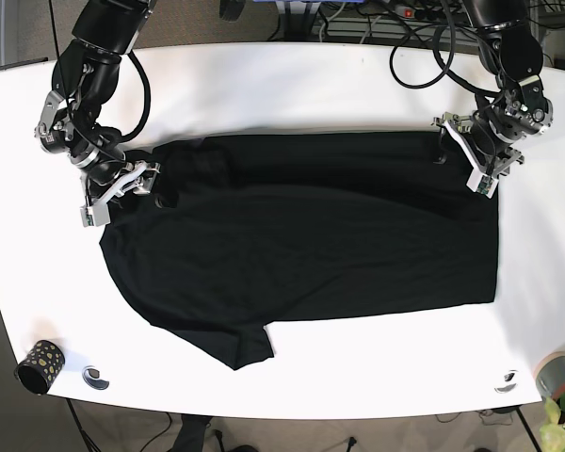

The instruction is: Fold the T-shirt properly

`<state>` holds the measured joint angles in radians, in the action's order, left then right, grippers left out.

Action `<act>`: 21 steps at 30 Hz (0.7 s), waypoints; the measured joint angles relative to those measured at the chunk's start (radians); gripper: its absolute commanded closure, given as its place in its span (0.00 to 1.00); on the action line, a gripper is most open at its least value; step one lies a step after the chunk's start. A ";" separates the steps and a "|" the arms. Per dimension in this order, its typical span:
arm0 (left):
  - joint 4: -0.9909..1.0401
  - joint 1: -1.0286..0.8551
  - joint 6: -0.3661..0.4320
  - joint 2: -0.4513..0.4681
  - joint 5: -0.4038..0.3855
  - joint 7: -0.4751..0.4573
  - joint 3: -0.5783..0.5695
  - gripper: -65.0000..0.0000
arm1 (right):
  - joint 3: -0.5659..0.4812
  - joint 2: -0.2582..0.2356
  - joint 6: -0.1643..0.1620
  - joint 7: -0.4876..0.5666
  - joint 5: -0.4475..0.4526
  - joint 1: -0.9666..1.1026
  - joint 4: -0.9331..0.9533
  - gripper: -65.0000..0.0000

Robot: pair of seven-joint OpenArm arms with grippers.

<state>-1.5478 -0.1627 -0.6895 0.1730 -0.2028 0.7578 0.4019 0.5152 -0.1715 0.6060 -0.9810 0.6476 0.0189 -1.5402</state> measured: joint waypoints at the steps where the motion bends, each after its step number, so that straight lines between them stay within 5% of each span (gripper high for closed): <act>1: 0.000 0.002 0.000 0.000 0.000 0.000 0.000 0.43 | 0.000 0.002 0.000 0.000 -0.001 0.001 0.004 0.20; 8: 0.000 0.002 0.000 0.000 0.000 0.004 0.000 0.43 | 0.003 0.027 0.000 -0.006 -0.016 0.032 0.026 0.25; 21: 0.000 0.003 0.000 0.000 0.000 0.004 0.001 0.43 | -0.051 0.033 -0.004 0.010 -0.016 -0.081 0.189 0.98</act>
<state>-1.5478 -0.1596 -0.6895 0.1730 -0.2028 0.7620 0.4030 0.4637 -0.1387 0.6022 -0.9710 0.6315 -0.0620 -1.3510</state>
